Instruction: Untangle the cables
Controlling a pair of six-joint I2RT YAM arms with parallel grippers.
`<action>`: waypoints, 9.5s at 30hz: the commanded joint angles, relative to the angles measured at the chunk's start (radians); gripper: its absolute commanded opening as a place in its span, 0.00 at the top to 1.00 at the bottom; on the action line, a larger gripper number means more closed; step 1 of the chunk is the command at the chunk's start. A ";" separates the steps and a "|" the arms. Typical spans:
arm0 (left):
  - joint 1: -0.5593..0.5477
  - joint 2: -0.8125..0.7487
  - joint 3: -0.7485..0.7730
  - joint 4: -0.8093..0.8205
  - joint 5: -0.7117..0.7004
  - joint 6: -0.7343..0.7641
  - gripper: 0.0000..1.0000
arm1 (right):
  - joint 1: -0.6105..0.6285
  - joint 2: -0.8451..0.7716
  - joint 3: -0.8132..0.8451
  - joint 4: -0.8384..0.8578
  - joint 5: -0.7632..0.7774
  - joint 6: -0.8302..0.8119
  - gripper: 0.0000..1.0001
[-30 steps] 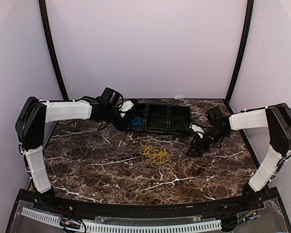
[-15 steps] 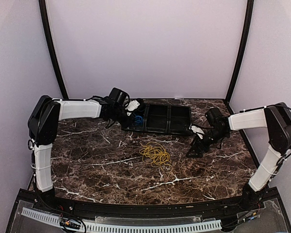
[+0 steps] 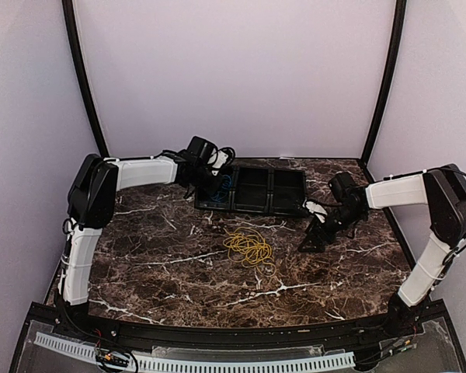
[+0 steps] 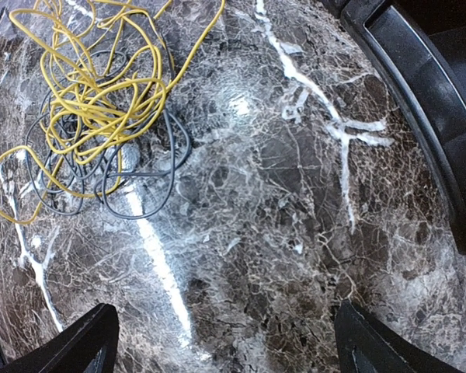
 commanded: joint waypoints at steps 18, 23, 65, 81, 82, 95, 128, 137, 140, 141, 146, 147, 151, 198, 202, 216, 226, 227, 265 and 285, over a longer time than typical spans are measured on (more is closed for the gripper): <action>0.003 -0.367 -0.216 -0.167 -0.133 -0.138 0.47 | 0.015 -0.192 0.258 -0.110 0.004 0.040 0.01; 0.002 -0.556 -0.405 -0.106 -0.096 -0.176 0.43 | 0.037 -0.161 0.355 -0.186 -0.109 0.008 0.01; -0.274 -0.711 -0.973 0.611 0.265 -0.237 0.43 | 0.325 0.254 0.636 -0.325 -0.143 0.012 1.00; -0.443 -0.351 -0.855 1.093 0.023 -0.274 0.42 | 0.327 0.131 0.736 -0.507 -0.270 -0.009 1.00; -0.443 -0.332 -0.854 1.103 0.014 -0.278 0.45 | 0.326 0.119 0.740 -0.517 -0.287 -0.011 1.00; -0.445 -0.272 -0.893 1.088 -0.119 -0.278 0.71 | 0.241 0.020 1.032 -0.673 -0.503 -0.060 1.00; -0.445 -0.543 -1.089 0.601 -0.229 -0.412 0.79 | -0.251 -0.015 1.543 -0.510 -0.737 0.130 1.00; -0.447 -0.615 -1.215 0.598 -0.215 -0.483 0.85 | -0.454 0.006 1.589 -0.042 -0.869 0.596 1.00; -0.448 -0.635 -1.190 0.593 -0.247 -0.457 0.81 | -0.461 -0.010 1.451 0.395 -0.974 1.000 1.00; -0.448 -0.649 -1.178 0.587 -0.250 -0.444 0.78 | -0.460 -0.019 1.380 0.619 -0.994 1.179 1.00; -0.465 -0.693 -1.069 0.674 -0.213 -0.346 0.47 | -0.448 -0.037 1.115 1.452 -1.010 1.774 1.00; -0.469 -0.688 -1.050 0.701 -0.203 -0.339 0.44 | -0.447 -0.054 1.077 1.386 -1.005 1.722 1.00; -0.476 -0.599 -0.832 0.705 -0.133 -0.295 0.37 | -0.447 -0.104 0.918 1.247 -0.950 1.644 1.00; -0.445 -0.235 -0.625 0.444 -0.034 -0.182 0.85 | -0.509 -0.267 0.983 -0.087 0.060 0.495 1.00; -0.445 -0.390 -0.821 0.436 -0.095 -0.222 0.87 | -0.628 -0.284 0.949 -0.068 0.093 0.519 1.00; -0.447 -0.626 -1.009 0.535 -0.181 -0.262 0.90 | -0.434 -0.507 0.218 -0.340 -0.024 -0.149 1.00; -0.447 -0.594 -0.993 0.531 -0.187 -0.281 0.91 | -0.412 -0.545 0.033 -0.308 0.071 -0.291 0.37; -0.447 -0.597 -0.998 0.539 -0.190 -0.284 0.91 | -0.393 -0.532 0.051 -0.312 0.074 -0.295 0.34; -0.449 -0.630 -1.017 0.522 -0.191 -0.367 0.65 | 0.222 -0.051 0.155 -0.033 0.530 0.101 0.32; -0.448 -0.653 -0.981 0.505 -0.247 -0.313 0.61 | 0.099 -0.160 0.267 -0.190 0.479 0.125 1.00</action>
